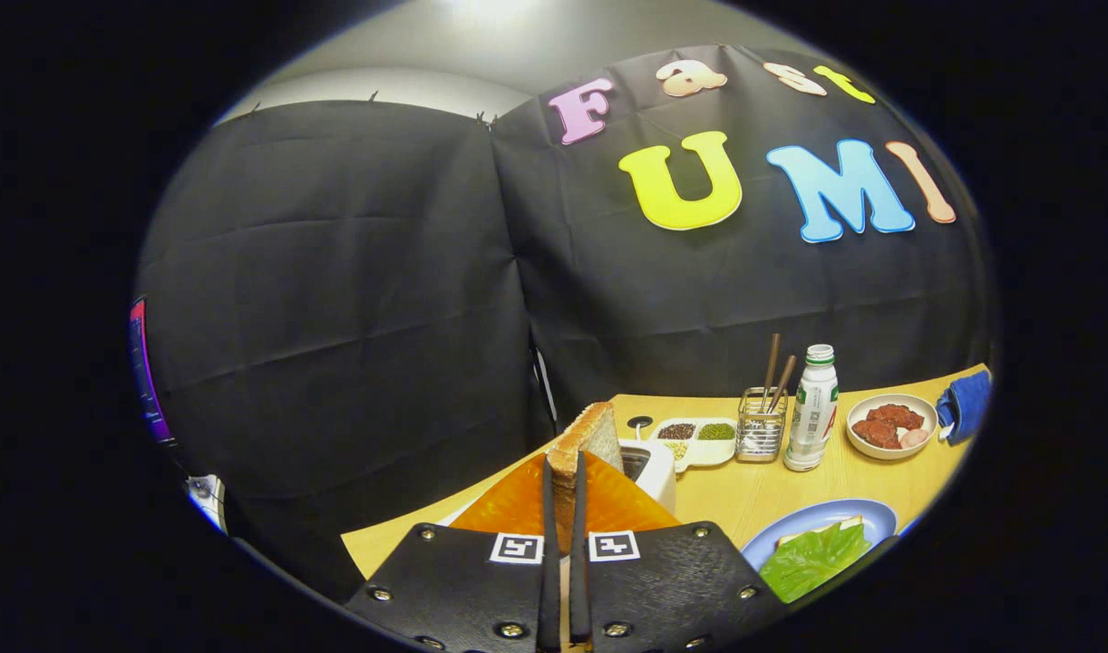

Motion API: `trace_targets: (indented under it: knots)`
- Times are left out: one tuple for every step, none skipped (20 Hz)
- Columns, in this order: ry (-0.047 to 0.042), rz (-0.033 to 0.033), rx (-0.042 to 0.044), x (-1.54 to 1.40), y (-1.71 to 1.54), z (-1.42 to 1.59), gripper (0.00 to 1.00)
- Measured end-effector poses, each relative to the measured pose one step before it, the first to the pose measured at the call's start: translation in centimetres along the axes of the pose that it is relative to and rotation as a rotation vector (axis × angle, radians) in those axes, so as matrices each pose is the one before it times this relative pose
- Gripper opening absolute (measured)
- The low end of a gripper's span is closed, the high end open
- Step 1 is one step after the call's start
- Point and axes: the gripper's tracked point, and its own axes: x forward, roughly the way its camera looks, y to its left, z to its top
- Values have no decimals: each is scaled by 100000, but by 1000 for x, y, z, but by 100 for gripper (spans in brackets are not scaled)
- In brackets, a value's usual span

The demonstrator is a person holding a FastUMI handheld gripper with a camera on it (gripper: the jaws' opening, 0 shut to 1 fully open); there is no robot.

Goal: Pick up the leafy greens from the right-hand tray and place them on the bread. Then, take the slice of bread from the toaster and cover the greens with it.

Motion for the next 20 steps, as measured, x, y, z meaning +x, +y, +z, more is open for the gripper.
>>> trace_targets:
  knots:
    - [-1091, 549, 643, -338, -3, 518, 4]
    - [-1300, 579, 567, -453, -13, 561, 4]
    - [-925, 407, 405, -248, -66, 464, 4]
    - [-1045, 653, 843, -258, -121, 462, 4]
    - [-1145, 579, 1106, -292, 35, 518, 4]
    - [-1268, 217, 973, -336, -155, 620, 4]
    - [-896, 930, 1159, -250, -70, 563, 4]
    - [-694, 830, 1522, -300, 108, 413, 4]
    - [-513, 131, 330, -323, -75, 407, 4]
    - [-809, -365, -415, -394, -318, 517, 4]
    - [-758, -272, -187, -297, -246, 341, 4]
    - [-218, -120, -2, -156, -227, 75, 4]
    - [-69, -329, 102, -219, -331, 175, 4]
    - [-77, -554, 94, -343, -371, 102, 4]
    - [-13, -643, -46, -305, -484, 227, 4]
    - [-15, -1011, -139, -322, -529, 81, 4]
    - [12, -1016, -388, -219, -527, 111, 4]
    - [-27, -1313, -553, -236, -705, 16, 4]
    - [179, -990, -581, -155, -566, -33, 4]
    - [360, -1384, -598, -321, -749, -46, 4]
